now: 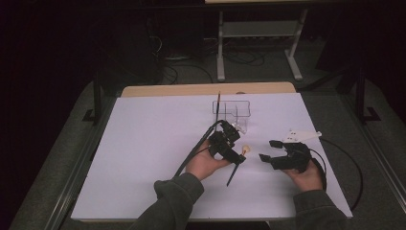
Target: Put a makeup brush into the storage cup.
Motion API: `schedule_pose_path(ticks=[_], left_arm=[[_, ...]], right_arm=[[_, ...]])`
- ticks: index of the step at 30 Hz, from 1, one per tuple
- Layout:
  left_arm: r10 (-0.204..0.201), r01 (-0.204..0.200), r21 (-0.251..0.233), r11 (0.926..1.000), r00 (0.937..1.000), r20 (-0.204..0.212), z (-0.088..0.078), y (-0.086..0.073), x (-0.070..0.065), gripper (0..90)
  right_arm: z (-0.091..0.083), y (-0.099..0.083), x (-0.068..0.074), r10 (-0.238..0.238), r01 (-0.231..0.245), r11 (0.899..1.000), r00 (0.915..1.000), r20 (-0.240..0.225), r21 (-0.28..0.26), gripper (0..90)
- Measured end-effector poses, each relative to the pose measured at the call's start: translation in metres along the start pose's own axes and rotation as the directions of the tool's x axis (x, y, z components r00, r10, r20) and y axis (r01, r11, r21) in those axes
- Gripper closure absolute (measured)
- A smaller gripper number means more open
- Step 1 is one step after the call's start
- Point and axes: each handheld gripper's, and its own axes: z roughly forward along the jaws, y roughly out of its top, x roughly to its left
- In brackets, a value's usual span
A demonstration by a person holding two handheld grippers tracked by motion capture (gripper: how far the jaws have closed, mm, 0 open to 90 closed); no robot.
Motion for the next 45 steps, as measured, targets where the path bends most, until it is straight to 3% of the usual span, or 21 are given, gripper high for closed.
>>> schedule_pose_path(ticks=[9,18,25,43,45], left_arm=[[-0.030,0.030,0.015,0.9994,0.9996,-0.003,0.009,0.004,0.003,37.3],[-0.066,0.066,0.061,0.9960,0.9978,-0.006,0.025,0.006,0.008,42.8],[-0.091,0.089,0.069,0.9936,0.9956,0.023,0.031,0.006,0.008,49.8],[-0.078,0.079,0.106,0.9913,0.9969,-0.006,0.045,0.005,0.003,64.6],[-0.058,0.059,0.123,0.9907,0.9983,-0.012,0.046,0.004,0.003,65.3]], right_arm=[[0.000,-0.001,0.000,0.000,0.000,1.000,1.0000,0.002,0.003,28.9],[0.000,-0.001,-0.001,0.001,-0.001,1.000,1.0000,0.006,0.002,28.7],[0.001,-0.001,-0.001,0.009,-0.009,1.000,1.0000,0.003,0.002,28.6],[0.001,-0.002,-0.002,0.015,-0.015,1.000,0.9999,0.007,0.001,28.2],[0.001,-0.002,-0.003,0.017,-0.017,1.000,0.9998,0.007,0.002,28.1]])
